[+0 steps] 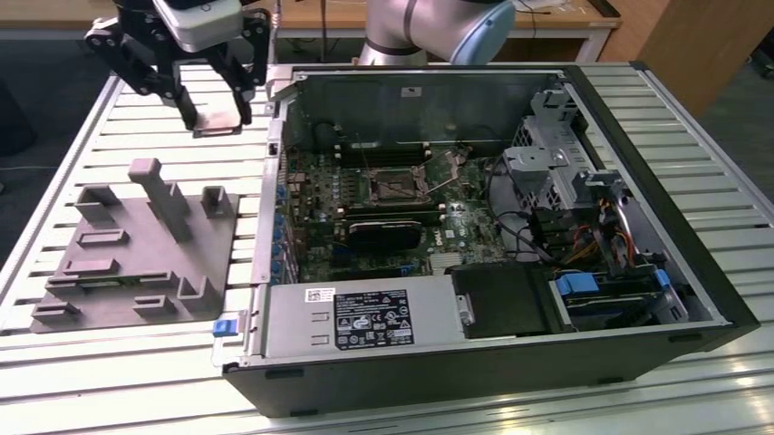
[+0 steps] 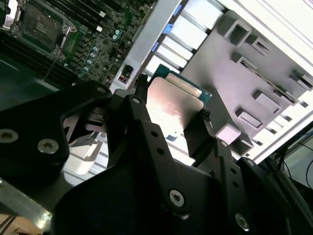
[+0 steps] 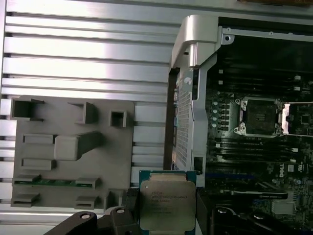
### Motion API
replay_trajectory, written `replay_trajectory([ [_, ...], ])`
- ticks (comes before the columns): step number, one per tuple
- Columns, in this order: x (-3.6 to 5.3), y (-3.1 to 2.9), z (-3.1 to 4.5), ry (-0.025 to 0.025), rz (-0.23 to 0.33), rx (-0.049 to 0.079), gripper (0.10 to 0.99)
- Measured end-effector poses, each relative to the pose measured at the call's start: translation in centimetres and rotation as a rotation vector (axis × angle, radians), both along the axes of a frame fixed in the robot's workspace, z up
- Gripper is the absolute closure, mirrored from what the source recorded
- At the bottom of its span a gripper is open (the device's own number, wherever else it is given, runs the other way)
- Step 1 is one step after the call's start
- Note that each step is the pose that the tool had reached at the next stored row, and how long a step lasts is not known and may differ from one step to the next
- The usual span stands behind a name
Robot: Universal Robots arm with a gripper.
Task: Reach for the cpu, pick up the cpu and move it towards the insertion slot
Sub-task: 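Pick up the cpu and move it towards the insertion slot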
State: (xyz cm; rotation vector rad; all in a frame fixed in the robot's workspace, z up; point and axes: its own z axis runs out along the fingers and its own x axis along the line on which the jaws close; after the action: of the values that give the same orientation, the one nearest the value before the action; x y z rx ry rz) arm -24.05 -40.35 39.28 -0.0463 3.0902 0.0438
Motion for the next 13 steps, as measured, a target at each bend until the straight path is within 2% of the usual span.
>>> replay_trajectory([
  [13, 2.92, 0.00, 0.00, 0.0000, 0.000, 0.000, 0.541],
])
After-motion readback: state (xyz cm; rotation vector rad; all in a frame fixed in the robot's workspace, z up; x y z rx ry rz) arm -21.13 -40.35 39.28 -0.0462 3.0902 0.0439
